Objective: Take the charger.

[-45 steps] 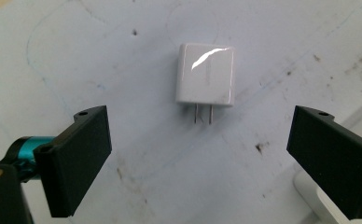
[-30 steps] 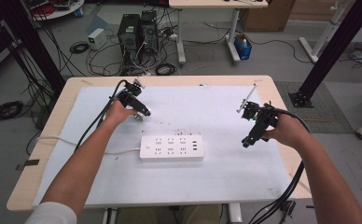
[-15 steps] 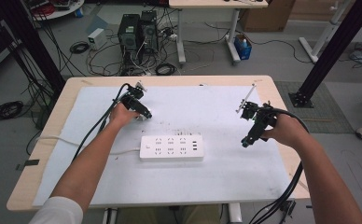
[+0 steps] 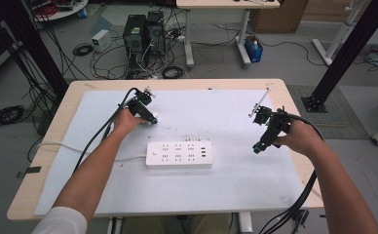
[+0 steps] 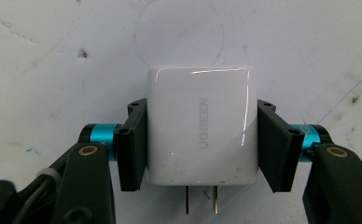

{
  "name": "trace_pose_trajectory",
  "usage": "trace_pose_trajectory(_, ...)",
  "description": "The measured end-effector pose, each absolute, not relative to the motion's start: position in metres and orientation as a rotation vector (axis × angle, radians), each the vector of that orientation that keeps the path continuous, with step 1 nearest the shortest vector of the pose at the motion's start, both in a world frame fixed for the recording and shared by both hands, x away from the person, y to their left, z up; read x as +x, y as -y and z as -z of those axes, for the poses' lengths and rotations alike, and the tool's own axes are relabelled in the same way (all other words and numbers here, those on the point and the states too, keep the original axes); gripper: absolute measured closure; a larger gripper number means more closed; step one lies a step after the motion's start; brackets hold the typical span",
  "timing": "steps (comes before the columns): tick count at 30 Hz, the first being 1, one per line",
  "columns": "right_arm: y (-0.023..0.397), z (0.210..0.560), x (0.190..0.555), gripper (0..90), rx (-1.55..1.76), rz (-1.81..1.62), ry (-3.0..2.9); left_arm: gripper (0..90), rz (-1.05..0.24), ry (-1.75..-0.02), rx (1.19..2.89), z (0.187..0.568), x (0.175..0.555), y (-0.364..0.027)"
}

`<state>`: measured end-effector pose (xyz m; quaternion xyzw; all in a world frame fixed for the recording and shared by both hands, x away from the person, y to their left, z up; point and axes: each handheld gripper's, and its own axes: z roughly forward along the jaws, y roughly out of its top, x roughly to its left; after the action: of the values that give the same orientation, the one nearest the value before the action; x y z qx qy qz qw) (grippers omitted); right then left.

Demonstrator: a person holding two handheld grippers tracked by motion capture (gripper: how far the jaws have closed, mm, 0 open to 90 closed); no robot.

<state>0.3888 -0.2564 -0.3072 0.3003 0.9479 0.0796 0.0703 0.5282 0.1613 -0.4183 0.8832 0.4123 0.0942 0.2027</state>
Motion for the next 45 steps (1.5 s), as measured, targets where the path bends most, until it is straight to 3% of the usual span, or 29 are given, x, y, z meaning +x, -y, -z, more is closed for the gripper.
trace_pose_trajectory(10,0.259,0.309,0.387,1.4,0.894,-0.248,-2.842,42.6,-0.273,-1.128,2.455,0.408,0.526,-0.167)
trace_pose_trajectory(19,0.259,0.31,0.385,1.4,0.928,-0.251,-2.807,42.6,-0.267,-1.044,2.432,0.372,0.512,-0.181)
trace_pose_trajectory(26,0.261,0.313,0.378,1.4,0.948,-0.281,-2.805,42.6,-0.262,-0.944,2.43,0.335,0.48,-0.199)
trace_pose_trajectory(45,0.255,0.311,0.365,1.4,0.924,-0.322,-2.787,42.6,-0.279,-0.817,2.369,0.297,0.411,-0.229)
